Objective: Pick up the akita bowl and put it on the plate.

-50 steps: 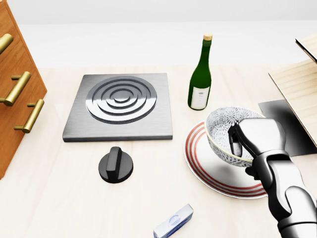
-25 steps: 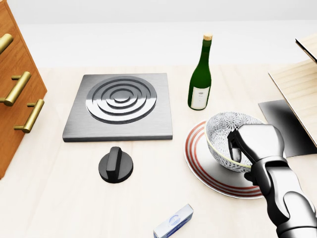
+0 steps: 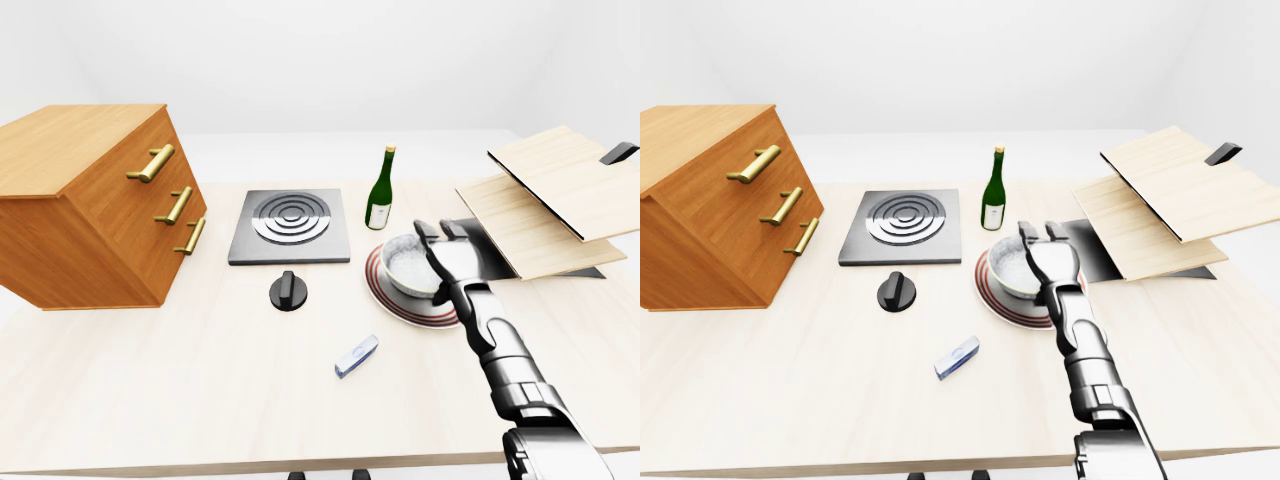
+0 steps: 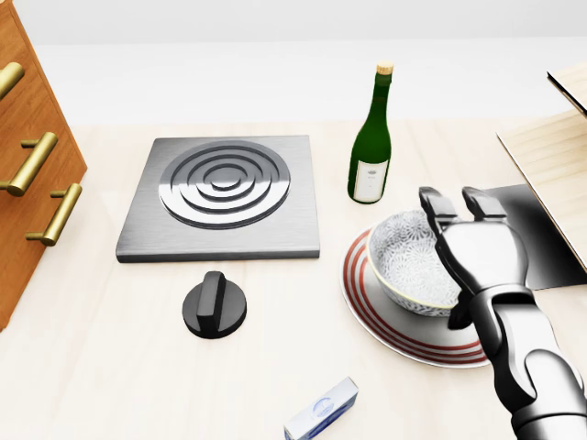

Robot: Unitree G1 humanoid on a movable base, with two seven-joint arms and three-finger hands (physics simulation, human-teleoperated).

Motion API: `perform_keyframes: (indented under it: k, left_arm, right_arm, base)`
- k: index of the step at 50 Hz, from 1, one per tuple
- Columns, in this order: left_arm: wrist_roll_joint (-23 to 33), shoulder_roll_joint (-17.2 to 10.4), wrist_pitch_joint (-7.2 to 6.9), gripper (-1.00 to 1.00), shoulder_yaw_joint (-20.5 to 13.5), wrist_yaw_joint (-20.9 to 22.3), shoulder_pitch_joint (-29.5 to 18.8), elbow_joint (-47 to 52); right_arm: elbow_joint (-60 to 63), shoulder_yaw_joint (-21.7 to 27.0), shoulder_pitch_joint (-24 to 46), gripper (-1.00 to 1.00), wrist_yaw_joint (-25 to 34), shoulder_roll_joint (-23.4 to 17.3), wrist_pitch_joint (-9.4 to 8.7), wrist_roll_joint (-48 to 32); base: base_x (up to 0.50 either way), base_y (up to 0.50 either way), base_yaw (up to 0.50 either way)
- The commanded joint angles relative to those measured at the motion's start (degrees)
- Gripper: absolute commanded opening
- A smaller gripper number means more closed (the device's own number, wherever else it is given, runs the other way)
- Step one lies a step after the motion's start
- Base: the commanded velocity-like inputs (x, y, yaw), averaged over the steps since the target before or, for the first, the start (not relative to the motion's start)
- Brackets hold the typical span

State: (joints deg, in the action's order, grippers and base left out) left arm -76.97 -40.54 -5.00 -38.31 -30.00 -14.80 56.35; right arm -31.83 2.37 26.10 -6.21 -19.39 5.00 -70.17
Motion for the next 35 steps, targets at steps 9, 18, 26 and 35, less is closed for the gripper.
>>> perform_keyframes:
  k: [9,18,26,35]
  left_arm:
    - [-0.2,-0.2,0.00,1.00,-0.2,0.0,0.2,-0.2]
    - [-0.8,-0.3,0.00,1.00,-0.3,0.0,0.1,-0.1]
    - [-0.2,0.0,0.00,1.00,-0.1,0.0,0.2,-0.2]
    - [-1.2,-0.5,0.00,1.00,-0.3,0.0,0.0,0.0]
  right_arm:
    - [4.1,0.2,-0.7,1.00,1.9,0.4,0.00,0.1]
    - [22.7,2.5,-0.4,1.00,16.5,0.8,0.00,1.6]
    - [31.4,4.8,11.6,1.00,30.8,-1.3,0.00,6.2]
    - [30.0,5.3,20.8,1.00,37.8,-5.6,0.00,8.7]
  base:
    - [0.00,0.00,0.00]
    - [0.00,0.00,0.00]
    - [0.00,0.00,0.00]
    - [0.00,0.00,0.00]
